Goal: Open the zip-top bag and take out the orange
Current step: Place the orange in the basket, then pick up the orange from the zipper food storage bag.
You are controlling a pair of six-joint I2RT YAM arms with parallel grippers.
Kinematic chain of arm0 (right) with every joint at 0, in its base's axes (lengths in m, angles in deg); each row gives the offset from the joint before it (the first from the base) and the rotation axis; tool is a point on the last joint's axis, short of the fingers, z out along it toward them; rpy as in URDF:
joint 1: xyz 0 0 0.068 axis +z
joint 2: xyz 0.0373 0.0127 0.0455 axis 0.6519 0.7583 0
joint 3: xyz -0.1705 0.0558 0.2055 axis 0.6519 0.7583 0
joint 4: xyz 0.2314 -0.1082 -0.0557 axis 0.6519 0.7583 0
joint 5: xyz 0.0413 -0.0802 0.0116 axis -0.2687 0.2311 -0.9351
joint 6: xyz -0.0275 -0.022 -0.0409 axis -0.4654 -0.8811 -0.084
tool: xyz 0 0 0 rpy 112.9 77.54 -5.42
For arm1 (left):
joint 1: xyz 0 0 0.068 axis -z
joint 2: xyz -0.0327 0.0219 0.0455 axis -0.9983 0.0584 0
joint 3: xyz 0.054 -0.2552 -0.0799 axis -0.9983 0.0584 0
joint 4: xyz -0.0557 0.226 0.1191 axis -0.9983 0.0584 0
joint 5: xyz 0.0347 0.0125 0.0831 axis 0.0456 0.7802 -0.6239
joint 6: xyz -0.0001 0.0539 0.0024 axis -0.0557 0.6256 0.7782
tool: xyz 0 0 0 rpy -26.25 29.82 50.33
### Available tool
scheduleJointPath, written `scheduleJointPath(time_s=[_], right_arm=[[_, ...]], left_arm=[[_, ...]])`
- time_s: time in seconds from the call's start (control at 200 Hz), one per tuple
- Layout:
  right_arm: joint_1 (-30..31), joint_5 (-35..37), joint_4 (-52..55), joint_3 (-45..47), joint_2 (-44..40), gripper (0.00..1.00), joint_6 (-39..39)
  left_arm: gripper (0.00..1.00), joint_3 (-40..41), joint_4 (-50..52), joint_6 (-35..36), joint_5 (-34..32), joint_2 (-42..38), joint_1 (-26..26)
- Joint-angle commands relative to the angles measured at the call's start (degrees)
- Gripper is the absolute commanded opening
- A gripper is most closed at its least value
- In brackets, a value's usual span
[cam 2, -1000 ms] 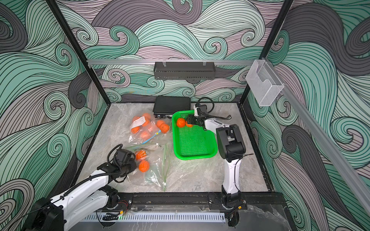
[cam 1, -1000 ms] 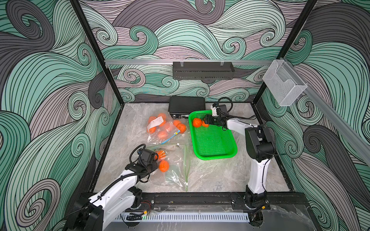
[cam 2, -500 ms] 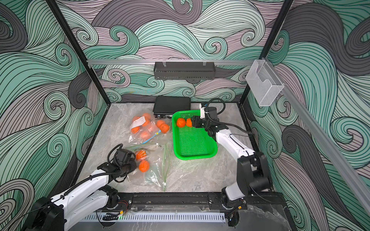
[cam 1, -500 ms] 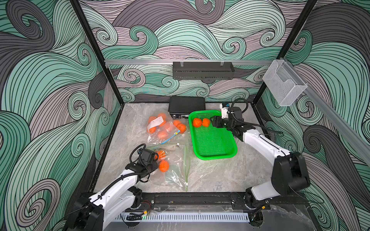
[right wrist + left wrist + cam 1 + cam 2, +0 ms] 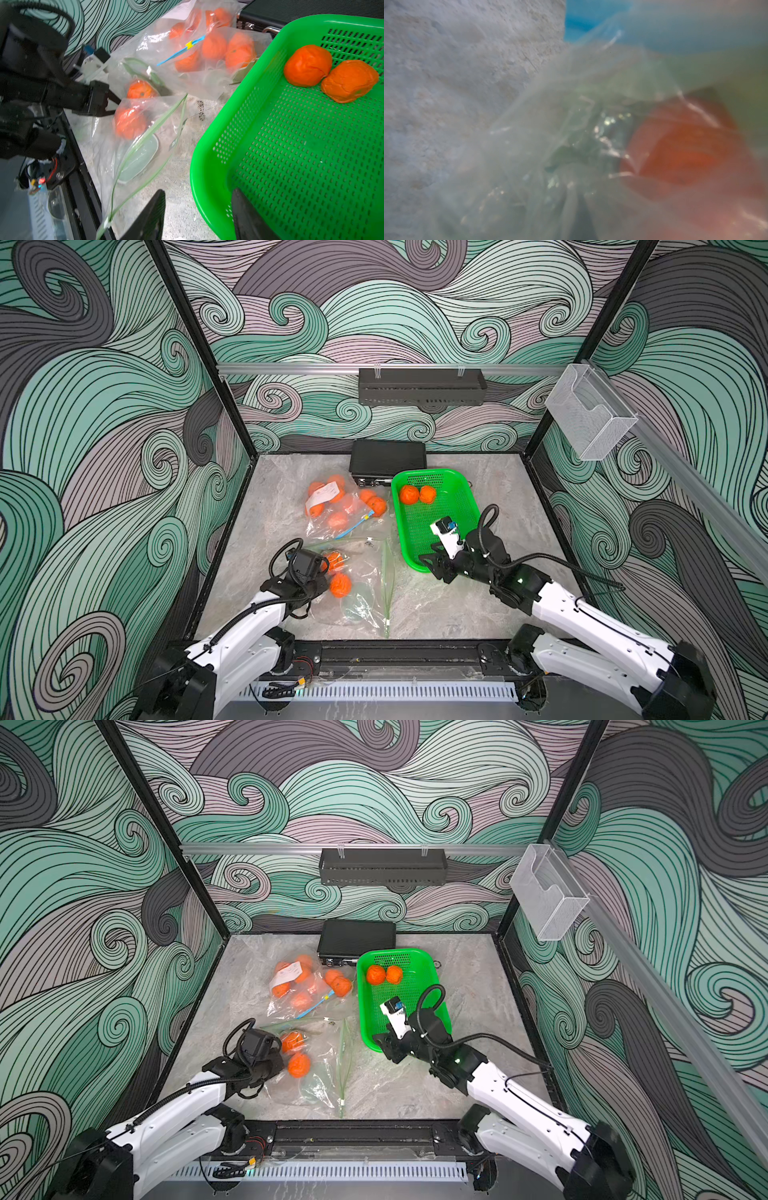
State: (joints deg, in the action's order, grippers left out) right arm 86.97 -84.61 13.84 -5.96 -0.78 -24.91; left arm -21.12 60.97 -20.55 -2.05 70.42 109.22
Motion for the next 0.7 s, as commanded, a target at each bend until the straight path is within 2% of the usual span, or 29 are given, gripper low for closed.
scheduleJointPath(time_s=[0.0, 0.19, 0.435, 0.696], right_arm=[[3.2, 0.3, -3.2, 2.1, -0.7, 0.47, -2.4], [8.2, -2.0, -9.5, 1.3, 4.5, 0.34, -7.5], [11.6, -1.5, -15.7, -3.9, 17.9, 0.3, -14.6], [12.1, 0.0, -19.6, -5.5, 26.6, 0.31, -16.1]], left_arm=[[0.0, -0.7, 3.1, 0.6, -0.3, 1.0, -0.3], [0.0, -0.8, 3.1, 0.7, -0.2, 1.3, -0.3], [0.0, -0.8, 3.1, 0.8, -0.2, 1.1, -0.3], [0.0, -0.6, 3.1, 0.9, -0.2, 0.5, -0.3]])
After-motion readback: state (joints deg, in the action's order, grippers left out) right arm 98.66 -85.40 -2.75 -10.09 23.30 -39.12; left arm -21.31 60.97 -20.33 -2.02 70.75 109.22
